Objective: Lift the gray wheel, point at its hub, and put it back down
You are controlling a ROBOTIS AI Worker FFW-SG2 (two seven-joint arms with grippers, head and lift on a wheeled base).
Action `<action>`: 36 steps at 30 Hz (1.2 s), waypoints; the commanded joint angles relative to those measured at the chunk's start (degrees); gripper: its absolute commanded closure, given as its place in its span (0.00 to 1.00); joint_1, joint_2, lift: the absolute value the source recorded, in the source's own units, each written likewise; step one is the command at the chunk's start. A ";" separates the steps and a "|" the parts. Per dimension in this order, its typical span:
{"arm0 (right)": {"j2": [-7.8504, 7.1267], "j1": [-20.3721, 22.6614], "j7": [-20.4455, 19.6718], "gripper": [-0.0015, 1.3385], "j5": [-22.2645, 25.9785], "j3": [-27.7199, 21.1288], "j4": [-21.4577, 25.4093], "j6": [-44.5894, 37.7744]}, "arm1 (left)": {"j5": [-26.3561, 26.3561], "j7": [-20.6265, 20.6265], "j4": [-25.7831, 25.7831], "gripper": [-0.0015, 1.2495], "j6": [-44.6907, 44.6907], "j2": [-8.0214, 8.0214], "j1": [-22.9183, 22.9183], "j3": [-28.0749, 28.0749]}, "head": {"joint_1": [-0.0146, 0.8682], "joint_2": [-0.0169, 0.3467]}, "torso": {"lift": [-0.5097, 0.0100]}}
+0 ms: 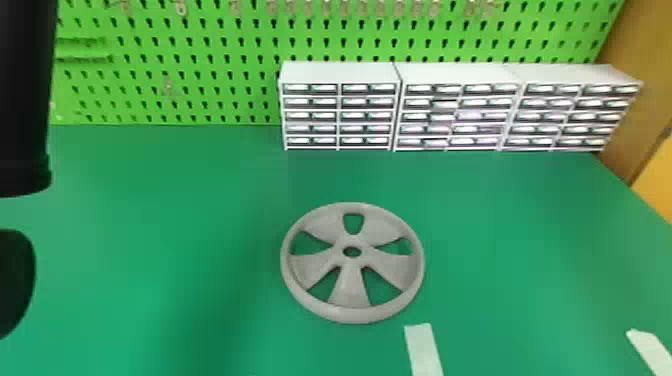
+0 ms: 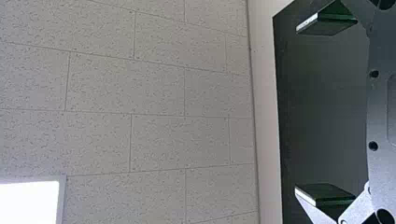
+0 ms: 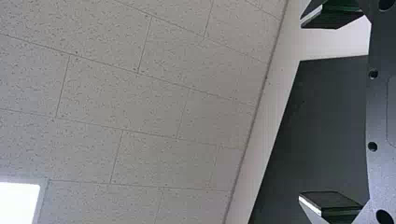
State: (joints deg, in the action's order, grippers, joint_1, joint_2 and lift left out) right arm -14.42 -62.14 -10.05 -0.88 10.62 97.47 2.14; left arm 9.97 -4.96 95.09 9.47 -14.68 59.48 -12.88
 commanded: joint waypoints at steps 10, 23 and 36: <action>0.00 0.00 -0.06 0.01 -0.09 0.01 0.00 -0.12 | -0.66 -0.66 -0.08 0.07 0.02 0.00 -0.07 -0.31 | 0.80 0.18 | 0.81; 0.00 0.00 -0.06 0.01 -0.09 0.10 0.00 -0.20 | -0.66 -0.75 -0.08 0.07 0.02 0.00 -0.16 -0.66 | 0.80 0.18 | 0.81; 0.00 0.09 -0.06 0.01 -0.18 0.19 0.00 -0.47 | -0.66 -0.75 -0.08 0.07 0.02 0.09 -0.24 -0.75 | 0.80 0.18 | 0.81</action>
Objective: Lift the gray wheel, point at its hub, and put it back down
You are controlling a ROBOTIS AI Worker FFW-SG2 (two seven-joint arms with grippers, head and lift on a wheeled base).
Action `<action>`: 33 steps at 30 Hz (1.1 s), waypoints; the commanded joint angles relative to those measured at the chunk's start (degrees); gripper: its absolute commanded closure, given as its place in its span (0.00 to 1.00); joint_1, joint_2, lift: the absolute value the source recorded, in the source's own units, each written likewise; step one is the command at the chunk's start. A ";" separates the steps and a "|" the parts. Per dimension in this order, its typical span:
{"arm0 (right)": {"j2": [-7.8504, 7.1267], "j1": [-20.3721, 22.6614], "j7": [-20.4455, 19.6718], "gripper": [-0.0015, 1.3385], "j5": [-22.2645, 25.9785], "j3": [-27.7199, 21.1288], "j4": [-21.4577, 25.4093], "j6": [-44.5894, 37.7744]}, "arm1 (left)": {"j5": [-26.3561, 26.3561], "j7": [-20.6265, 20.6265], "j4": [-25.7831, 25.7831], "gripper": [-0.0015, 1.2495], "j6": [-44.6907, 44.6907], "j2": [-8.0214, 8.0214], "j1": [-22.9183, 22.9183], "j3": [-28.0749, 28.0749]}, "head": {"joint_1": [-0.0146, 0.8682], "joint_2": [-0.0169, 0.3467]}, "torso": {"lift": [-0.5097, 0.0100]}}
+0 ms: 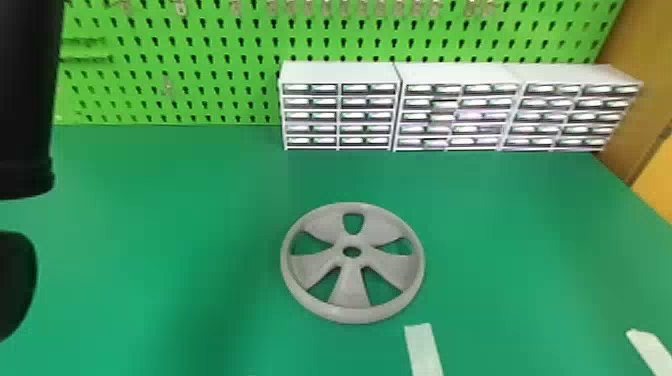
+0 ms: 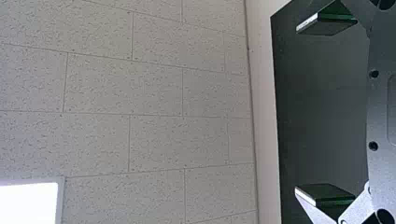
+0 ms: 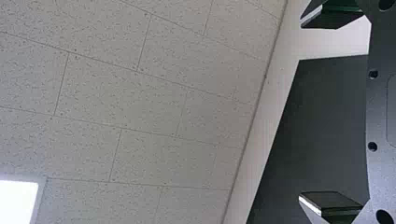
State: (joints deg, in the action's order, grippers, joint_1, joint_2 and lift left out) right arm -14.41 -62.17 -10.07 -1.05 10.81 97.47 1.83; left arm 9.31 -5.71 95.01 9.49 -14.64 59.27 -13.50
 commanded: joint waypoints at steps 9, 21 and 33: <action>0.00 0.38 -0.04 0.01 -0.18 0.61 0.00 -1.48 | 0.09 -0.17 0.00 0.07 -0.09 0.14 -0.56 -0.03 | 0.80 0.18 | 0.81; -0.18 3.19 -1.97 0.00 -0.09 1.76 -1.23 -4.29 | 0.35 -0.17 -0.35 0.07 -2.55 0.14 -4.87 0.84 | 0.80 0.18 | 0.81; 0.70 9.61 -1.97 0.00 1.85 1.93 -3.96 -4.73 | 0.44 0.44 -0.26 0.07 -4.39 0.05 -11.11 0.23 | 0.80 0.18 | 0.81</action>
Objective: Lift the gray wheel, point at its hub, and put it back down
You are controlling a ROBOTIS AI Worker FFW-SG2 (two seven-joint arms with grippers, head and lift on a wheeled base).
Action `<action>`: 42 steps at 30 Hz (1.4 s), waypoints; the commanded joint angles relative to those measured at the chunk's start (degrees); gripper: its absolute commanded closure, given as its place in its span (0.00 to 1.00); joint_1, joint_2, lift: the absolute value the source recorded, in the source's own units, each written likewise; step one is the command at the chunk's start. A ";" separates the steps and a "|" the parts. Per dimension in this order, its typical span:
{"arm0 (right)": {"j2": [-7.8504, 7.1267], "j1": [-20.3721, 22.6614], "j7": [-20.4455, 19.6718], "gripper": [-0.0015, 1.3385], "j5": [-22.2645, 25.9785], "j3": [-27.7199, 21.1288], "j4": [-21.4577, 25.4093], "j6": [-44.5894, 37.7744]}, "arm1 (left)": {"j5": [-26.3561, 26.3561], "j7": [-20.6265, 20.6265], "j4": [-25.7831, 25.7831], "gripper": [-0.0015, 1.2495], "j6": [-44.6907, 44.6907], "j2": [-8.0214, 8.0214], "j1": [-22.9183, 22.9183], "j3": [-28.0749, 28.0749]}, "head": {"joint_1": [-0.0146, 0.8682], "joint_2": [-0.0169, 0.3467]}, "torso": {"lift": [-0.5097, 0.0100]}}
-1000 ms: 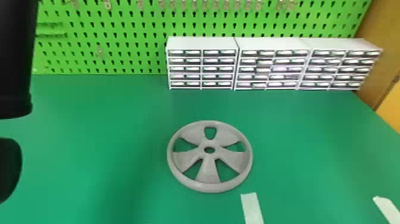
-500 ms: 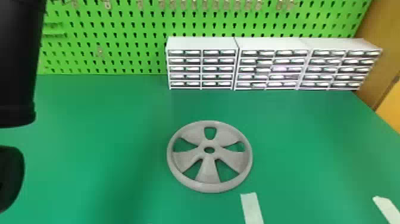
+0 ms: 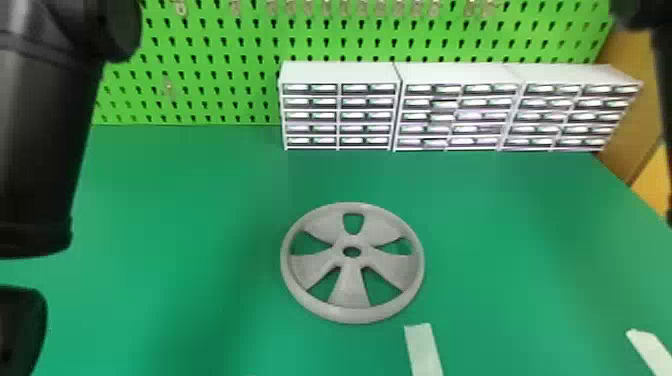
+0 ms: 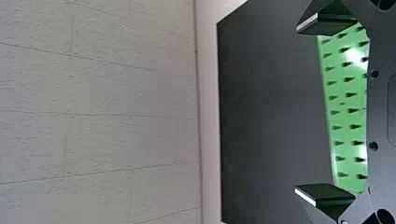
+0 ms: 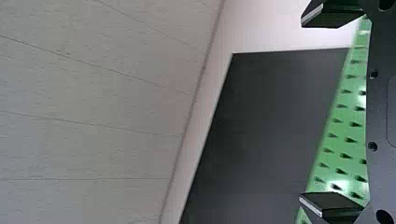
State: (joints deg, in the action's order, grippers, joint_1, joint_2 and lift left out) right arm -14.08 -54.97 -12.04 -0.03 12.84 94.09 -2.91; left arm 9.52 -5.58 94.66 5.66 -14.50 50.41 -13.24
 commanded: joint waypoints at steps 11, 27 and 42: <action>2.13 9.53 0.00 0.00 2.58 -0.71 -1.81 0.01 | -0.47 0.48 2.28 0.07 -2.67 -1.15 -9.45 0.32 | 0.80 0.18 | 0.81; 4.24 20.34 0.00 0.00 4.16 -2.55 -2.42 0.01 | -1.08 0.57 5.01 0.07 -4.43 -1.06 -19.47 0.32 | 0.80 0.18 | 0.81; 5.12 29.39 0.17 0.00 6.27 -2.47 -2.33 -0.96 | -3.19 2.94 5.53 0.07 -5.57 -0.27 -27.47 1.11 | 0.80 0.18 | 0.81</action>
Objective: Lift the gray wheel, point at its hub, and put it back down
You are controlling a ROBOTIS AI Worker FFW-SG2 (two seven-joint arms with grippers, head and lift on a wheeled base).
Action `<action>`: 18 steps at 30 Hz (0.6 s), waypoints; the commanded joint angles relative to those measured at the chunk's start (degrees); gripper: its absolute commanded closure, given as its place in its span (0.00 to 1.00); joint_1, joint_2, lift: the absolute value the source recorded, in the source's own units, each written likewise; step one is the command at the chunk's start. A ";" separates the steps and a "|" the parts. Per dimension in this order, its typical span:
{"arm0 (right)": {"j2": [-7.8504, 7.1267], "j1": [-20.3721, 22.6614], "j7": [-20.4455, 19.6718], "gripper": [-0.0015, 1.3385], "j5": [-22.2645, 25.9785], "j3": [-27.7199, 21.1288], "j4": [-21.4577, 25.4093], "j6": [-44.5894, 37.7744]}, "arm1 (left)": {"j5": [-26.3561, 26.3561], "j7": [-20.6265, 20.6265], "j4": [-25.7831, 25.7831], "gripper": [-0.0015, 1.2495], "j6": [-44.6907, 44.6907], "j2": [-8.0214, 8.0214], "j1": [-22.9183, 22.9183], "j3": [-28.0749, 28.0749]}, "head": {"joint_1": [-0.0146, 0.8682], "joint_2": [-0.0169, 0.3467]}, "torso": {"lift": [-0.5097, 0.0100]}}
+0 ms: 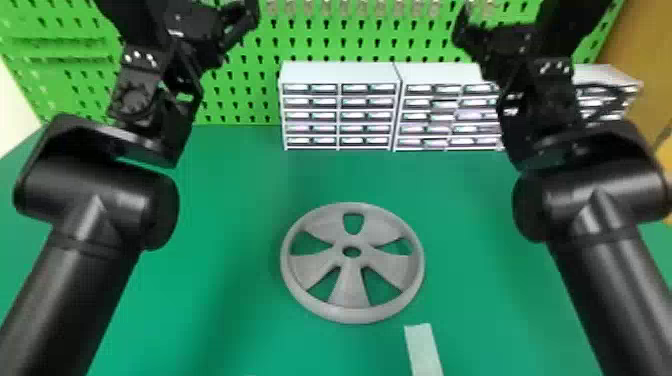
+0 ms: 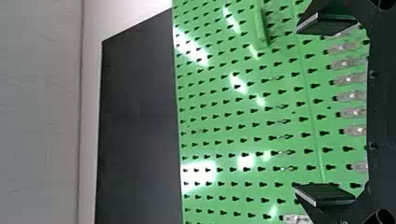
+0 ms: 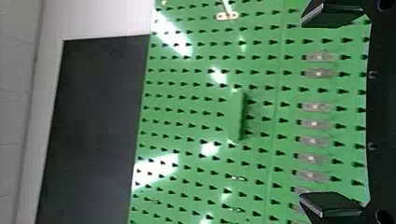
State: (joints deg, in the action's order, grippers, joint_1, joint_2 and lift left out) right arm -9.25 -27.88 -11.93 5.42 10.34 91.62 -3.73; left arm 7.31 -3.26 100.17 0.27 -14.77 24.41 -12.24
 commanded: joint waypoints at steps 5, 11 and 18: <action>0.99 5.12 0.07 0.00 0.38 -0.23 0.75 -0.40 | -0.45 1.24 0.03 0.07 -0.71 0.01 -3.58 0.11 | 0.80 0.18 | 0.81; 1.51 9.16 0.15 0.00 2.58 0.38 0.84 -0.84 | -0.72 1.24 -0.06 0.07 -0.71 1.24 -6.74 0.99 | 0.80 0.18 | 0.81; 2.04 13.47 0.42 0.00 3.10 1.08 1.36 -2.33 | -1.86 0.71 -0.59 0.06 -0.62 1.68 -8.85 0.99 | 0.80 0.18 | 0.81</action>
State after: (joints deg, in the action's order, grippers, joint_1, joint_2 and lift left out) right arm -7.56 -16.71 -11.71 8.33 11.28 92.75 -5.09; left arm 5.59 -2.32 100.00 -0.38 -13.34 16.61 -11.23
